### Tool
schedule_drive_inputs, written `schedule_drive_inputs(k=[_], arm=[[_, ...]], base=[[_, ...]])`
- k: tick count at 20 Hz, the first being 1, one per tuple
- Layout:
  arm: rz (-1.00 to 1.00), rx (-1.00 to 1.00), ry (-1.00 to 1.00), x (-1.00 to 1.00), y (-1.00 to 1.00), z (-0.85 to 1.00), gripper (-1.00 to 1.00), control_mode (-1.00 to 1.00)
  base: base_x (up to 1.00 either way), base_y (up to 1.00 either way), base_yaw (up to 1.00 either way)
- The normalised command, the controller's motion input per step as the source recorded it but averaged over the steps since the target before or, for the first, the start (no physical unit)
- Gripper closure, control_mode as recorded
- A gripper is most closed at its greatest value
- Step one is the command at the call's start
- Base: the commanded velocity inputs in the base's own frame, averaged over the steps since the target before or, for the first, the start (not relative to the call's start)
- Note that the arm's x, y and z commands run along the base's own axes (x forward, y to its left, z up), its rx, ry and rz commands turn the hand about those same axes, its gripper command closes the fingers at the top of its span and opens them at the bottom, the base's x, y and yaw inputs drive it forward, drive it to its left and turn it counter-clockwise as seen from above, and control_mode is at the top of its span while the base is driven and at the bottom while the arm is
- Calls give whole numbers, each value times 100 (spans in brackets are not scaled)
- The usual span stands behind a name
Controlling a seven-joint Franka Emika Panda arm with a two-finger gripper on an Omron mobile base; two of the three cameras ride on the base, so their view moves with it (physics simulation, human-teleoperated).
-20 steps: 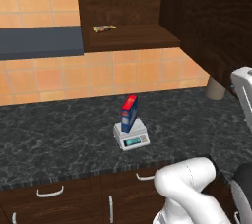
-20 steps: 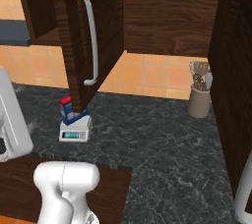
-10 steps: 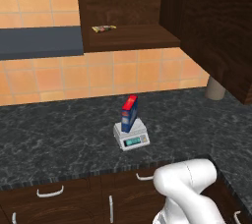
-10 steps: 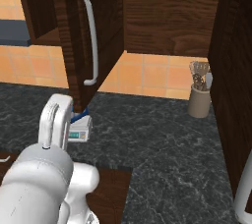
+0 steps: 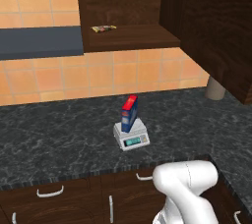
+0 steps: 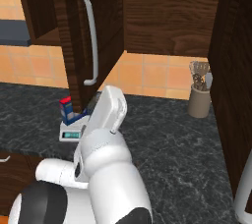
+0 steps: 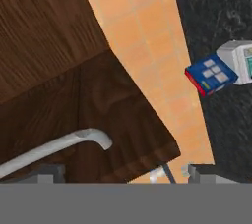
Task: Pick the boxed food and place it on the digital scale for weighing, and close the cabinet.
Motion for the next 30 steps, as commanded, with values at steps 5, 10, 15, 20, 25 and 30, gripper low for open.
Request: schedule_drive_inputs(k=[5, 10, 15, 20, 25, 30], arm=[[15, 11, -14, 82, -5, -3, -100, -100], [10, 2, -5, 54, 0, 0, -100, -100], [9, 0, -1, 47, -24, -9, -100, -100], [2, -1, 0, 14, -11, -1, -100, -100], [10, 0, -4, 39, 6, 27, -100, -100], [15, -3, -26, -4, 62, 83, -100, -100]], base=[[0, 0, 0], [0, 0, 0], [0, 0, 0], [0, 0, 0], [0, 0, 0], [0, 0, 0]])
